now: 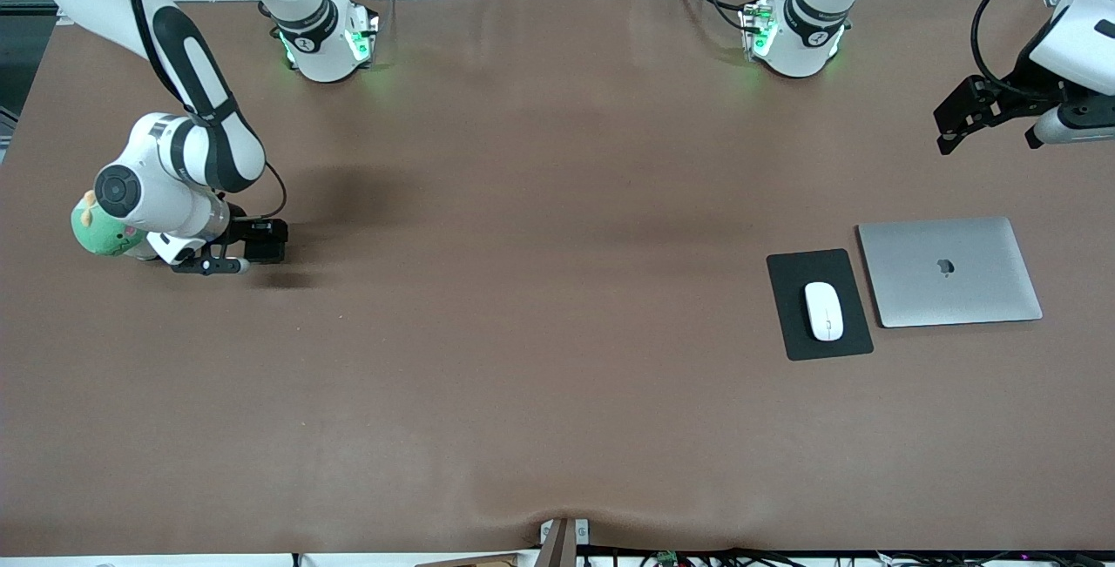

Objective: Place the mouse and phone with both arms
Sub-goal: 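Carry the black phone toward the green plush toy with the right gripper, then lower the phone onto the table and open the right gripper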

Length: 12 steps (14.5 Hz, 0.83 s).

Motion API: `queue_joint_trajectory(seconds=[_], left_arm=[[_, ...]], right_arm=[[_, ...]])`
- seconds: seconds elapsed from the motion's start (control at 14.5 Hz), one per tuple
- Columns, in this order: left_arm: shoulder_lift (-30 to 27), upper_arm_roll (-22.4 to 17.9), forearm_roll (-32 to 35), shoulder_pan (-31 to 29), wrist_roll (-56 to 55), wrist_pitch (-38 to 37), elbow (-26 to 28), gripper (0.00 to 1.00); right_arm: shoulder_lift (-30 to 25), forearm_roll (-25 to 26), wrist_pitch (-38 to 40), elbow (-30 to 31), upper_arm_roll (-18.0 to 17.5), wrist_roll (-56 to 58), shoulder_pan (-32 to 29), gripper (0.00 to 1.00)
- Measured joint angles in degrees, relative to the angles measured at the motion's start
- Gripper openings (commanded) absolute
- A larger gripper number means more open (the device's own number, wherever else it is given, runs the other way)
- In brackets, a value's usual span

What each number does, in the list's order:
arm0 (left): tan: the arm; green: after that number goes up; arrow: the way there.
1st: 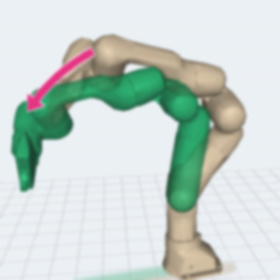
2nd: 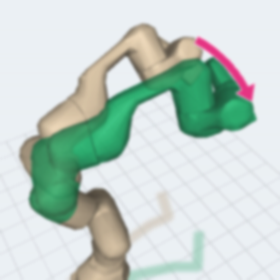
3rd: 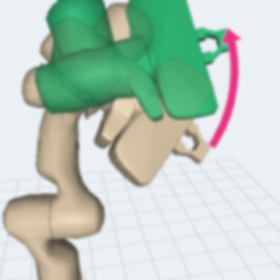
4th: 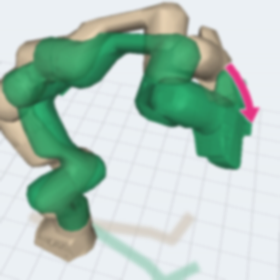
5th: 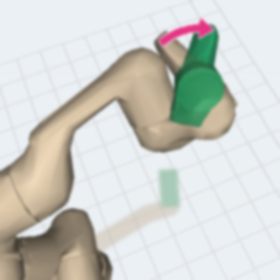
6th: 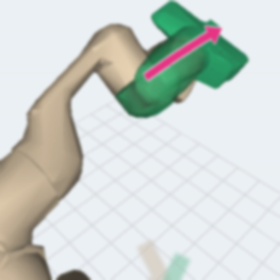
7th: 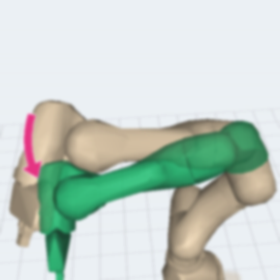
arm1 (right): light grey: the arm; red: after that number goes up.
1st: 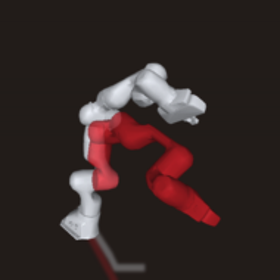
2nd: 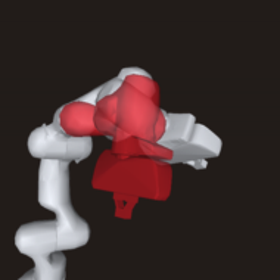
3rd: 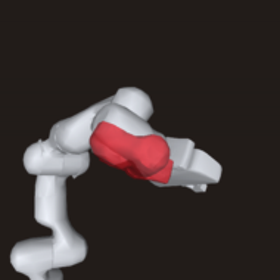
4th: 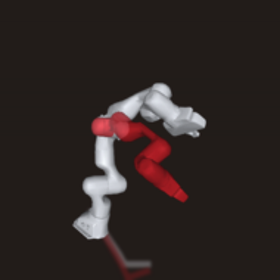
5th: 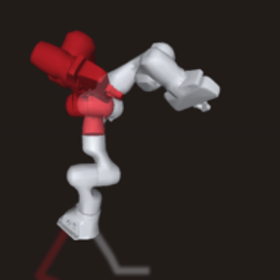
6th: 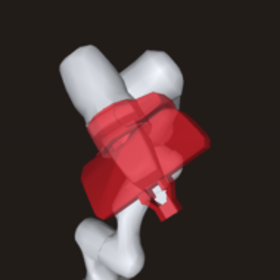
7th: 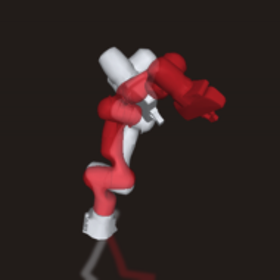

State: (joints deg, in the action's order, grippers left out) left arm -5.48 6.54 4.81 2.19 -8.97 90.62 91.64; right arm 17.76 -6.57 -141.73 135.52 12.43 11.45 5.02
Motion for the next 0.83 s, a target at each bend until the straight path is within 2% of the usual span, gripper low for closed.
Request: queue_joint_trajectory(seconds=[0.07, 0.14, 0.21, 0.28, 0.41, 0.55, 0.83], left_arm=[[0.00, 0.03, 0.00, 0.00, 0.00, -0.02, 0.00, 1.00], [0.00, 0.06, 0.00, 0.00, 0.00, -0.02, 0.00, 1.00], [0.00, 0.07, 0.00, 0.00, 0.00, -0.02, 0.00, 1.00], [0.00, 0.07, 0.00, 0.01, 0.00, -0.03, 0.00, 1.00], [0.00, 0.10, 0.00, 0.05, 0.00, -0.03, 0.00, 1.00], [0.00, 0.13, 0.00, 0.08, 0.00, -0.03, 0.00, 1.00], [0.00, 0.17, 0.00, 0.20, 0.00, -0.03, -0.01, 1.00]], right_arm=[[0.82, 0.00, -1.09, 0.19, 0.01, 0.01, -0.26, 0.02], [1.65, 0.00, -1.89, 0.23, 0.02, 0.08, -0.53, 0.31], [2.33, -0.01, -2.42, 0.21, 0.01, 0.16, -0.70, 0.77], [2.31, -0.01, -2.23, 0.11, -0.01, 0.21, -0.73, 1.00], [2.37, -0.01, -2.10, 0.03, 0.00, 0.21, -0.82, 1.00], [2.36, 0.00, 1.25, -1.77, 0.00, 0.22, -0.85, 1.00], [2.01, 0.00, 21.43, -16.44, -0.03, 0.22, -0.85, 1.00]])
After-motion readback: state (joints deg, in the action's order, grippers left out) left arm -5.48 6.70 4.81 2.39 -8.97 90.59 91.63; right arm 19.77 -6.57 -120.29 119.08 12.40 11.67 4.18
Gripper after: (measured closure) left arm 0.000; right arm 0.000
